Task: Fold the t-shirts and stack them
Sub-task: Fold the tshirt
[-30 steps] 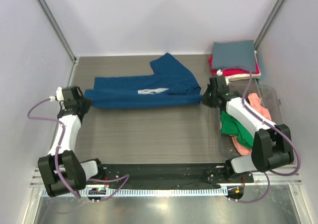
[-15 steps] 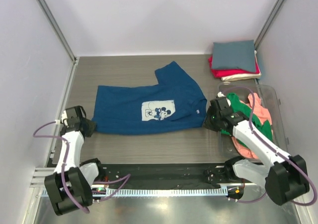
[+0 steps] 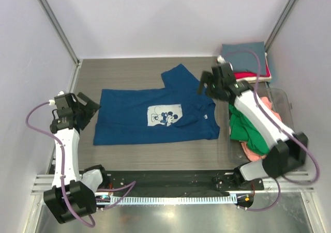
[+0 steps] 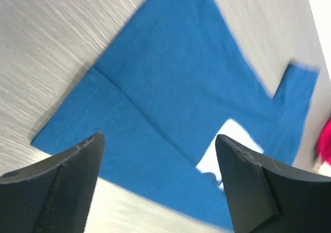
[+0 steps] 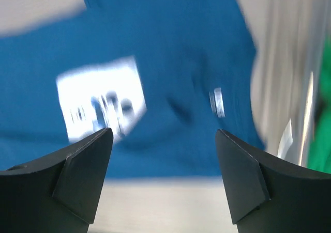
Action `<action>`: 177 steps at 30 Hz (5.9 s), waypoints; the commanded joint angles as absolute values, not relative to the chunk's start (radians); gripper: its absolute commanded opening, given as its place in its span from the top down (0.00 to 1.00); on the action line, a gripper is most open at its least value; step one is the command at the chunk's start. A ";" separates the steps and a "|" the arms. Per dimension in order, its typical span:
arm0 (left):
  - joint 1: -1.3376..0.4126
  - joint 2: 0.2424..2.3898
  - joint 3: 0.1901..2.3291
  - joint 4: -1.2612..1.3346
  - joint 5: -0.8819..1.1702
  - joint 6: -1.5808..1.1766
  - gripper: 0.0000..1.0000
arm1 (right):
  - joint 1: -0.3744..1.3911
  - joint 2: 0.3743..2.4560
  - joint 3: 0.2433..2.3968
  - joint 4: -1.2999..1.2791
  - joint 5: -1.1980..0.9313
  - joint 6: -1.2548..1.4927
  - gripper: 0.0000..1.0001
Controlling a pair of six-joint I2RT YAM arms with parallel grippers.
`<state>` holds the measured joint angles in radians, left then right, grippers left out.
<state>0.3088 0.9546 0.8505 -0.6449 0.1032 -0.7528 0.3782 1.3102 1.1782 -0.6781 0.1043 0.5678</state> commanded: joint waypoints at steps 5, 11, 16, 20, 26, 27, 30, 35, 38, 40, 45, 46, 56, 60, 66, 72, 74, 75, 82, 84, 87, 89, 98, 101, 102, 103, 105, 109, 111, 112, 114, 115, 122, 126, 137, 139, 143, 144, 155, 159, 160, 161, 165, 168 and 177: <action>0.264 1.051 0.908 -0.753 0.199 -0.529 0.10 | 0.353 1.975 1.854 -0.586 0.170 0.299 0.14; 0.233 0.980 0.838 -0.701 0.175 -0.537 0.11 | 0.302 2.477 2.464 -0.575 0.112 0.233 0.14; 0.207 0.983 0.822 -0.675 0.176 -0.543 0.12 | 0.293 2.595 2.524 -0.348 0.051 0.212 0.15; 0.193 1.002 0.827 -0.683 0.183 -0.540 0.12 | 0.293 2.655 2.529 -0.249 0.023 0.204 0.15; 0.161 1.012 0.825 -0.684 0.158 -0.540 0.13 | 0.298 2.755 2.579 -0.155 -0.060 0.270 0.15; 0.161 1.015 0.827 -0.689 0.153 -0.538 0.13 | 0.301 2.769 2.568 -0.149 -0.063 0.275 0.15; 0.161 1.032 0.831 -0.690 0.150 -0.538 0.14 | 0.308 2.792 2.557 -0.140 -0.089 0.285 0.18; 0.161 1.045 0.841 -0.689 0.130 -0.540 0.16 | 0.301 2.810 2.525 -0.133 -0.078 0.310 0.32; 0.160 1.066 0.859 -0.686 0.080 -0.541 0.17 | 0.298 2.818 2.530 -0.118 -0.100 0.324 0.34; 0.161 1.100 0.883 -0.683 0.029 -0.549 0.17 | 0.295 2.826 2.533 -0.110 -0.116 0.334 0.42; 0.163 1.274 1.008 -0.612 -0.046 -0.563 0.16 | 0.276 2.830 2.520 -0.078 -0.213 0.376 0.73; 0.167 1.319 1.076 -0.604 -0.052 -0.571 0.16 | 0.273 2.830 2.514 -0.072 -0.225 0.391 0.79; 0.196 1.917 1.560 -0.503 0.041 -0.629 0.27 | 0.233 2.750 2.283 0.135 -0.400 0.472 0.99; 0.196 2.084 1.718 -0.557 0.029 -0.612 0.31 | 0.221 2.758 2.244 0.256 -0.466 0.575 0.99; 0.193 2.193 1.789 -0.558 0.018 -0.609 0.33 | 0.218 2.746 2.226 0.281 -0.497 0.592 0.99; 0.167 2.217 1.764 -0.538 0.009 -0.609 0.38 | 0.218 2.741 2.207 0.299 -0.505 0.617 0.99; 0.161 2.207 1.732 -0.517 0.006 -0.624 0.38 | 0.216 2.741 2.203 0.298 -0.503 0.618 0.99; 0.153 2.201 1.718 -0.508 0.006 -0.629 0.39 | 0.216 2.740 2.201 0.295 -0.502 0.617 0.99; 0.141 2.215 1.704 -0.488 -0.029 -0.637 0.56 | 0.209 2.741 2.194 0.304 -0.515 0.635 0.99; 0.141 2.223 1.713 -0.486 -0.025 -0.629 0.73 | 0.209 2.741 2.192 0.304 -0.514 0.635 0.99; 0.140 2.227 1.733 -0.495 -0.017 -0.620 1.00 | 0.209 2.729 2.174 0.302 -0.502 0.627 0.99; 0.140 2.212 1.738 -0.502 -0.008 -0.623 1.00 | 0.212 2.697 2.161 0.290 -0.508 0.612 0.99; 0.141 2.085 1.700 -0.528 -0.006 -0.604 1.00 | 0.225 2.467 1.989 0.227 -0.497 0.522 0.99; 0.143 2.045 1.666 -0.520 0.035 -0.604 1.00 | 0.229 2.356 1.869 0.224 -0.482 0.497 0.99; 0.143 2.036 1.657 -0.522 0.041 -0.603 1.00 | 0.230 2.330 1.841 0.216 -0.482 0.491 0.99; 0.143 2.014 1.638 -0.520 0.049 -0.601 1.00 | 0.233 2.282 1.816 0.212 -0.482 0.485 0.99; 0.146 1.990 1.615 -0.517 0.052 -0.600 1.00 | 0.238 2.226 1.740 0.200 -0.476 0.463 0.99; 0.160 1.928 1.536 -0.505 0.075 -0.598 1.00 | 0.245 2.087 1.602 0.175 -0.453 0.430 0.99; 0.163 1.895 1.508 -0.505 0.074 -0.591 1.00 | 0.245 1.996 1.499 0.175 -0.437 0.420 0.99; 0.164 1.884 1.496 -0.505 0.074 -0.581 1.00 | 0.245 1.967 1.464 0.175 -0.434 0.419 0.99; 0.167 1.853 1.459 -0.503 0.063 -0.572 1.00 | 0.248 1.875 1.358 0.179 -0.423 0.416 0.99; 0.169 1.844 1.448 -0.508 0.060 -0.566 1.00 | 0.250 1.844 1.321 0.184 -0.422 0.417 0.99; 0.204 1.789 1.384 -0.512 0.084 -0.552 1.00 | 0.258 1.574 1.036 0.149 -0.362 0.408 0.99; 0.207 1.776 1.364 -0.526 0.103 -0.545 1.00 | 0.262 1.422 0.933 0.117 -0.353 0.414 0.99; 0.207 1.710 1.298 -0.549 0.084 -0.528 1.00 | 0.293 1.132 0.790 -0.063 -0.299 0.451 0.99; 0.207 1.698 1.286 -0.552 0.078 -0.523 1.00 | 0.293 1.108 0.769 -0.080 -0.287 0.454 0.99; 0.207 1.655 1.250 -0.571 0.042 -0.502 1.00 | 0.293 1.045 0.723 -0.121 -0.275 0.479 0.99; 0.209 1.646 1.243 -0.575 0.035 -0.497 1.00 | 0.291 1.032 0.692 -0.126 -0.270 0.485 0.99; 0.212 1.493 1.160 -0.650 -0.130 -0.474 0.31 | 0.296 0.723 0.498 -0.316 -0.123 0.673 0.22; 0.206 1.442 1.161 -0.627 -0.124 -0.492 0.28 | 0.298 0.704 0.555 -0.357 -0.077 0.664 0.19; 0.195 1.433 1.163 -0.615 -0.117 -0.492 0.28 | 0.299 0.739 0.564 -0.344 -0.080 0.667 0.19; 0.184 1.437 1.167 -0.615 -0.120 -0.491 0.28 | 0.305 0.765 0.574 -0.328 -0.103 0.672 0.20; 0.053 1.494 1.196 -0.632 -0.147 -0.500 0.30 | 0.388 0.952 0.633 -0.261 -0.048 0.683 0.23; -0.038 1.563 1.197 -0.658 -0.167 -0.535 0.30 | 0.475 1.125 0.705 -0.264 0.058 0.689 0.23; -0.080 1.769 1.200 -0.706 -0.135 -0.584 0.33 | 0.512 1.529 0.863 -0.376 0.178 0.727 0.20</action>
<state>-0.0860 1.7554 1.1751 -0.6678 -0.1310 -0.5526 0.5114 1.4776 0.7948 -0.3397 0.0860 0.7155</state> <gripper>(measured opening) 0.674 0.795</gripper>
